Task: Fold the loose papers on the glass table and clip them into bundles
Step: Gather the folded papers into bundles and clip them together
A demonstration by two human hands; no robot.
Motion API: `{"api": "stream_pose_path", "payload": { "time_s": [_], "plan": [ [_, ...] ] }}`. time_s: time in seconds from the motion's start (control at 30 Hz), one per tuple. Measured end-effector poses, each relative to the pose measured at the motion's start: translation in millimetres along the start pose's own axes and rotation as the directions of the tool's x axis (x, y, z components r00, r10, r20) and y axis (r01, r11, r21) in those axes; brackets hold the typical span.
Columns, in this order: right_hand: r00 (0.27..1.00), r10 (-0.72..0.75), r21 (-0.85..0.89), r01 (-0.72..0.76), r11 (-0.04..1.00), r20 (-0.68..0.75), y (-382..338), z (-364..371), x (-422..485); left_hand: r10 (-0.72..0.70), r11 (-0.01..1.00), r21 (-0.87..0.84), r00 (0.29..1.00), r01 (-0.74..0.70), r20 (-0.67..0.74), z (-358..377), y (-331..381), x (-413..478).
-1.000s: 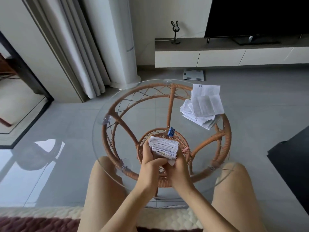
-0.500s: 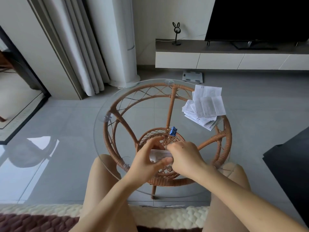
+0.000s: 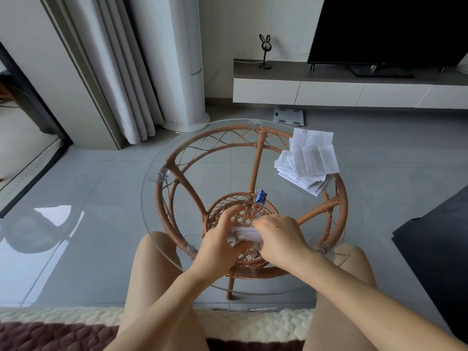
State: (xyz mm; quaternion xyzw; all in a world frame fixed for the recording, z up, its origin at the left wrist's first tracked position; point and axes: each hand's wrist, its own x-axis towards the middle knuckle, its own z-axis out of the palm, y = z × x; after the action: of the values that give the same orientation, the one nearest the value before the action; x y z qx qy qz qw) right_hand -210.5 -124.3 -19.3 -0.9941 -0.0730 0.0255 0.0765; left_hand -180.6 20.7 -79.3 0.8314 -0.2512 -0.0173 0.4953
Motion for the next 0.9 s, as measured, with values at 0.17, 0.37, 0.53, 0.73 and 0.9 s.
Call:
{"api": "stream_pose_path", "payload": {
  "time_s": [0.17,0.37,0.53,0.73,0.9],
  "plan": [
    [0.998,-0.044,0.011,0.045,0.999,-0.038,5,8,-1,0.011,0.997,0.078,1.000,-0.012,0.016,0,-1,0],
    [0.983,0.166,0.685,-0.174,0.708,0.078,40,-14,-7,-0.214,0.964,-0.170,0.976,0.203,-0.048,-12,17,4],
    [0.959,0.232,0.929,-0.227,0.291,0.161,37,-11,-13,-0.383,0.780,-0.512,0.921,0.359,0.063,-28,39,4],
    [0.958,0.273,0.920,-0.182,0.348,0.086,33,-13,-6,-0.519,0.782,-0.330,0.845,0.529,0.127,-35,48,9],
    [0.977,0.158,0.856,-0.204,0.475,0.146,41,-21,3,-0.398,0.917,0.170,0.850,0.361,0.344,-56,47,35]
  ]
}}
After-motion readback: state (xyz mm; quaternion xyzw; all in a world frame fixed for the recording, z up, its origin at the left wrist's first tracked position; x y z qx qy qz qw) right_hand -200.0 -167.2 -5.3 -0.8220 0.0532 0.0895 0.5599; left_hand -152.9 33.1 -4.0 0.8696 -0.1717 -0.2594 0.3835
